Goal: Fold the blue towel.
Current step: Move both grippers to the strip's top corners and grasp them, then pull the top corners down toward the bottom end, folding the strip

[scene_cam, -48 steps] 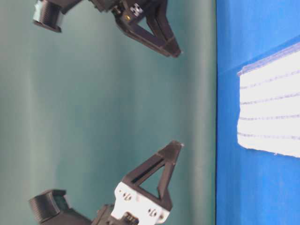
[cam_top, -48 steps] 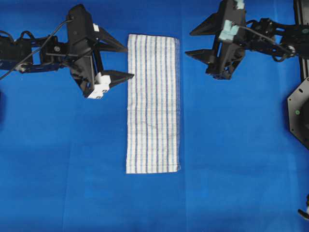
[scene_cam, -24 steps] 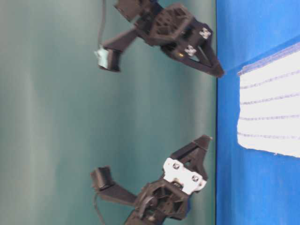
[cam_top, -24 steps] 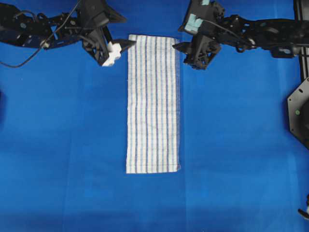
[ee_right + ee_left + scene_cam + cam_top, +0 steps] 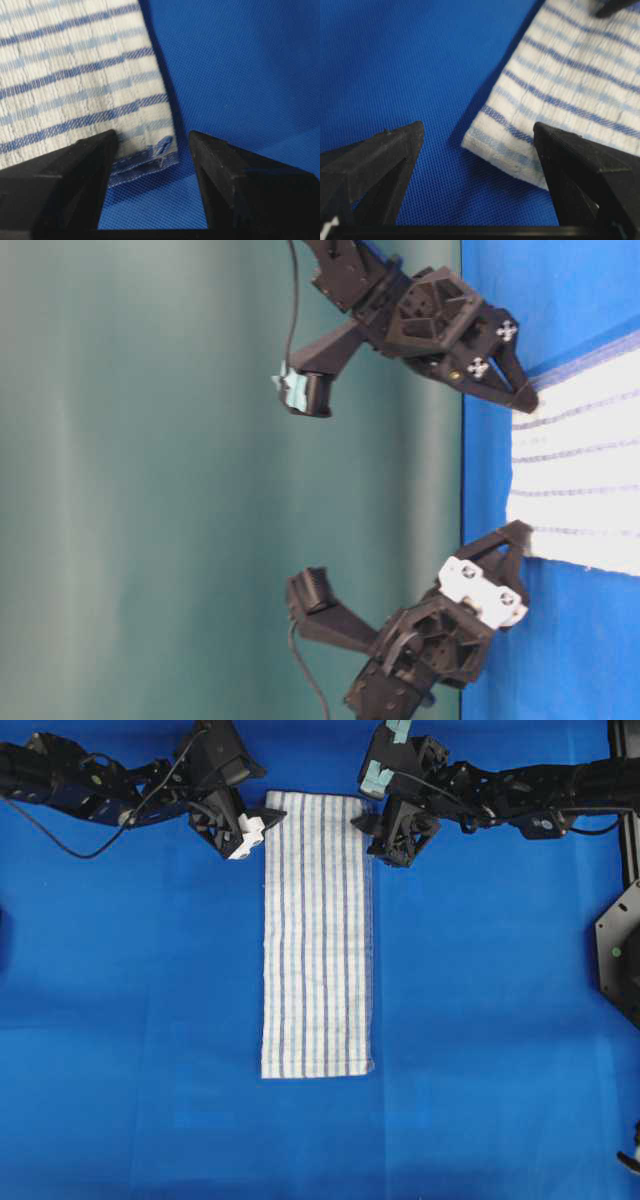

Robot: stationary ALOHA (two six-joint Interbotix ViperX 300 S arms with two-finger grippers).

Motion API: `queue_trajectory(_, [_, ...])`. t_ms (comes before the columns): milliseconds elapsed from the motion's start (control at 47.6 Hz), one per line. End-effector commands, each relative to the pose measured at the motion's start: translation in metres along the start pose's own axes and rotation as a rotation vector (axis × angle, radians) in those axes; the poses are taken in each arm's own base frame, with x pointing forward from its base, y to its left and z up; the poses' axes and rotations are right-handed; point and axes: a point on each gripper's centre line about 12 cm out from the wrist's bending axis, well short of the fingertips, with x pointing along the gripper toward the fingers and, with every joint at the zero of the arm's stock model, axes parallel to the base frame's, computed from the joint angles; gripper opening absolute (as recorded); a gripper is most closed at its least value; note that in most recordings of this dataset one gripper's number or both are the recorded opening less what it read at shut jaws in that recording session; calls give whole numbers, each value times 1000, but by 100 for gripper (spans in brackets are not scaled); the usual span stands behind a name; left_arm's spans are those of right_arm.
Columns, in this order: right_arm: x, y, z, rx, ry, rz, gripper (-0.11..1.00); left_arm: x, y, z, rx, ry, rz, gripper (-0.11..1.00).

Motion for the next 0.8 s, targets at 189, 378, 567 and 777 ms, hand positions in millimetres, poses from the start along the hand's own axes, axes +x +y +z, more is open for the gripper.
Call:
queue_trajectory(189, [2,-1,5,4,-17,-3,91,8,2,1,0,-1,3,81])
queue_trajectory(378, [2,5,5,-8,-15,8,62,8,-2,-2,12,18,-6,45])
queue_trajectory(567, [2,8,4,-15,-12,13,33,8,-8,-3,51,37,-18,4])
queue_trajectory(777, [1,8,7,-12,-19,13,33,5,-13,3,63,21,-28,4])
